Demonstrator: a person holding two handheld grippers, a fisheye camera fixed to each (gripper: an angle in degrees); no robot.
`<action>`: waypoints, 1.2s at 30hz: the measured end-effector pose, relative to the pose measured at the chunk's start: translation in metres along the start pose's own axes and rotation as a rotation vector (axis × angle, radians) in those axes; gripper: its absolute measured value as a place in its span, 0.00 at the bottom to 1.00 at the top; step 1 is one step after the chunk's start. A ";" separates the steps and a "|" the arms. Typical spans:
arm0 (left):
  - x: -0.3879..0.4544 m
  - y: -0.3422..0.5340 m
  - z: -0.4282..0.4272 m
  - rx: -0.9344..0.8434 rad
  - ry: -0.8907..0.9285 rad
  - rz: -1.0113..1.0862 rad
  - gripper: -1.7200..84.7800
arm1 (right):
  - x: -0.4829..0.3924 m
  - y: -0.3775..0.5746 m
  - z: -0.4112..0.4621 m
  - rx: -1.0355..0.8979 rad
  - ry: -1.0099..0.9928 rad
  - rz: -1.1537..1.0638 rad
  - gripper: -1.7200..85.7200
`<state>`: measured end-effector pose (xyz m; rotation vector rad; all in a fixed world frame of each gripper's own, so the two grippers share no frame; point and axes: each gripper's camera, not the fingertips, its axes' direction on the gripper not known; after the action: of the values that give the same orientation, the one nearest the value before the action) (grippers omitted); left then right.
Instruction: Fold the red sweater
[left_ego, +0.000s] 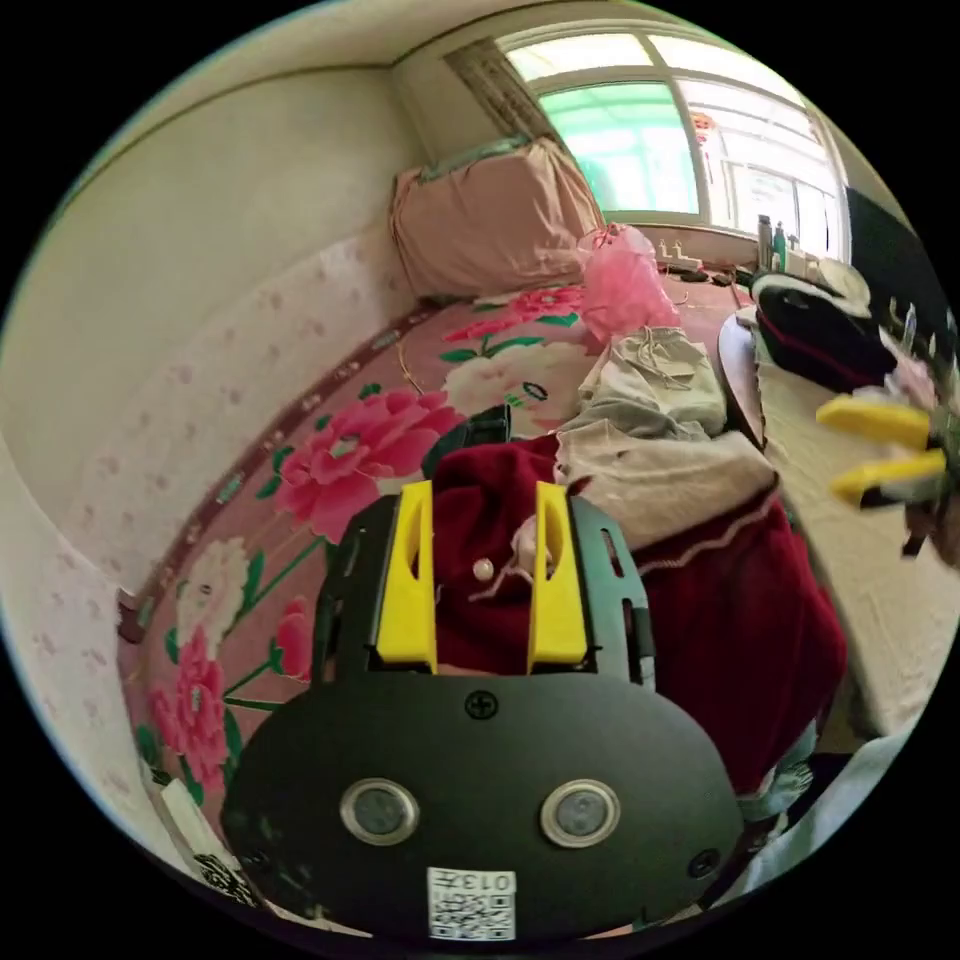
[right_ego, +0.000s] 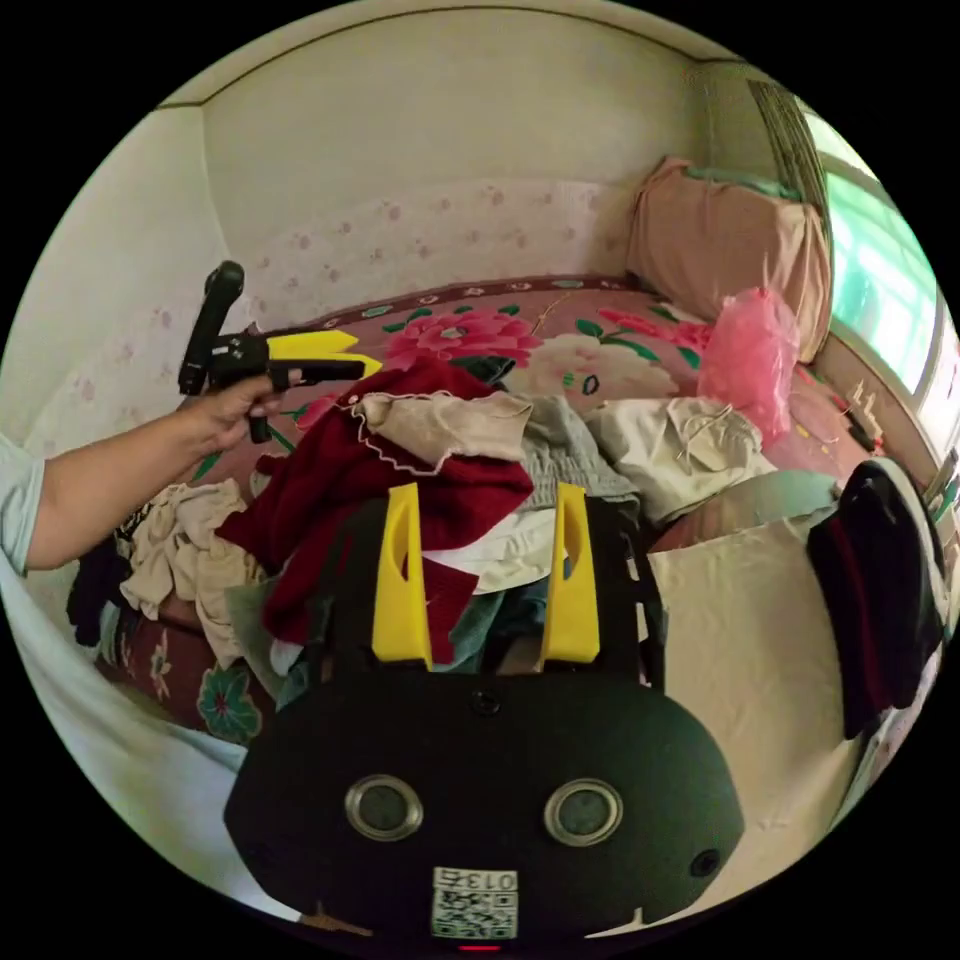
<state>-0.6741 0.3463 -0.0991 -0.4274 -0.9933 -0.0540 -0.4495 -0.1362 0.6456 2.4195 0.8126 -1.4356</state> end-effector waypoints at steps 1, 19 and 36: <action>-0.024 -0.009 0.020 -0.047 0.085 -0.037 0.19 | 0.004 -0.006 0.021 -0.052 -0.053 0.035 0.23; -0.150 0.051 -0.058 0.046 0.158 -0.149 0.07 | -0.115 -0.014 -0.032 0.019 0.076 -0.214 0.05; -0.072 0.088 -0.417 0.996 0.073 0.140 0.05 | -0.212 0.125 -0.348 0.669 0.703 -0.206 0.04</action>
<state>-0.3590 0.2611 -0.3826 0.4192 -0.8017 0.5312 -0.2008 -0.1587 0.9911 3.5504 0.8077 -0.9949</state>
